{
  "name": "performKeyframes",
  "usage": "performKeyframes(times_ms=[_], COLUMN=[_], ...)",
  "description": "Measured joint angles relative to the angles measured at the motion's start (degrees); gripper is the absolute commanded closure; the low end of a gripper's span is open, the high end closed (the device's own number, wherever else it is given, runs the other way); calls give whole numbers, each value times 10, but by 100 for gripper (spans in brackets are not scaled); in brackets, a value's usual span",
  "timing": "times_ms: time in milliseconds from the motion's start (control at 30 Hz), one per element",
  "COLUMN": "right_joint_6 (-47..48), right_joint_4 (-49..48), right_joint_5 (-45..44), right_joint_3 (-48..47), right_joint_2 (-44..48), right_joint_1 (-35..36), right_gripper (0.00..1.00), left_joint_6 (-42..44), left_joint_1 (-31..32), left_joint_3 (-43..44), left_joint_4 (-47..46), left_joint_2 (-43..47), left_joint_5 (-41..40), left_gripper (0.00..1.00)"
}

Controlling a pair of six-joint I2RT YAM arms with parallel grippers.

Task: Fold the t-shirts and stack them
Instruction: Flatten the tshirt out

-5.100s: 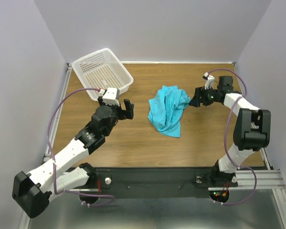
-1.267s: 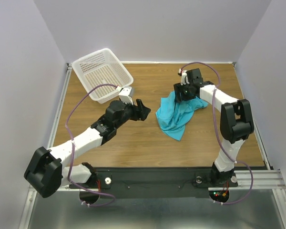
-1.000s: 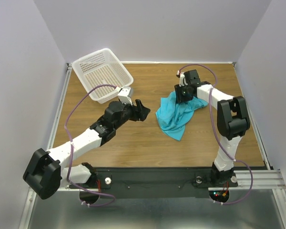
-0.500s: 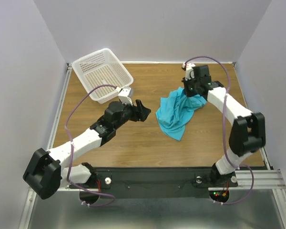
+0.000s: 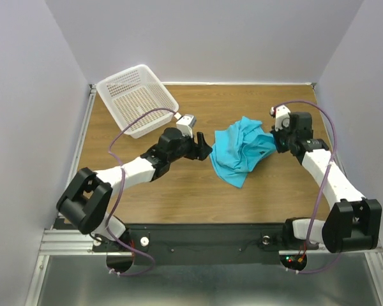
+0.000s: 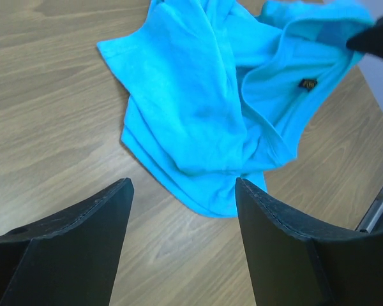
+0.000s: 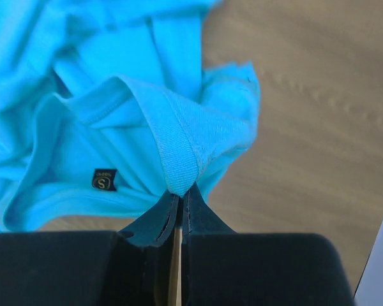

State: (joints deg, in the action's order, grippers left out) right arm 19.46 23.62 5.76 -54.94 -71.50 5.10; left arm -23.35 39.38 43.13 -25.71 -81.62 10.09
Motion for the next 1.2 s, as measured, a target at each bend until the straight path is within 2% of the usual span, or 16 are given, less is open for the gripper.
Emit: performKeyframes(times_ms=[167, 300, 500, 667, 1033, 1133, 1200], right_joint_6=[1, -1, -2, -8, -20, -24, -26], right_joint_4=[9, 9, 8, 8, 3, 3, 3], right_joint_5=[-20, -26, -29, -26, -1, 5, 9], right_joint_3=[56, 70, 71, 71, 71, 71, 71], right_joint_2=[7, 8, 7, 5, -13, -13, -14], right_joint_1=[-49, -80, -101, -109, -121, -123, -123], right_gripper=[99, 99, 99, 99, 99, 99, 99], left_joint_6=[18, 30, 40, 35, 3, -6, -11], left_joint_1=[0, 0, 0, 0, 12, 19, 24], left_joint_3=[66, 150, 296, 384, 476, 514, 537], left_joint_4=[-7, -11, 4, 27, 47, 52, 62], left_joint_2=[-76, -159, -300, -391, -473, -506, -526], left_joint_5=[14, 26, 40, 75, 140, 148, 151], left_gripper=[24, 24, 24, 25, 25, 33, 59])
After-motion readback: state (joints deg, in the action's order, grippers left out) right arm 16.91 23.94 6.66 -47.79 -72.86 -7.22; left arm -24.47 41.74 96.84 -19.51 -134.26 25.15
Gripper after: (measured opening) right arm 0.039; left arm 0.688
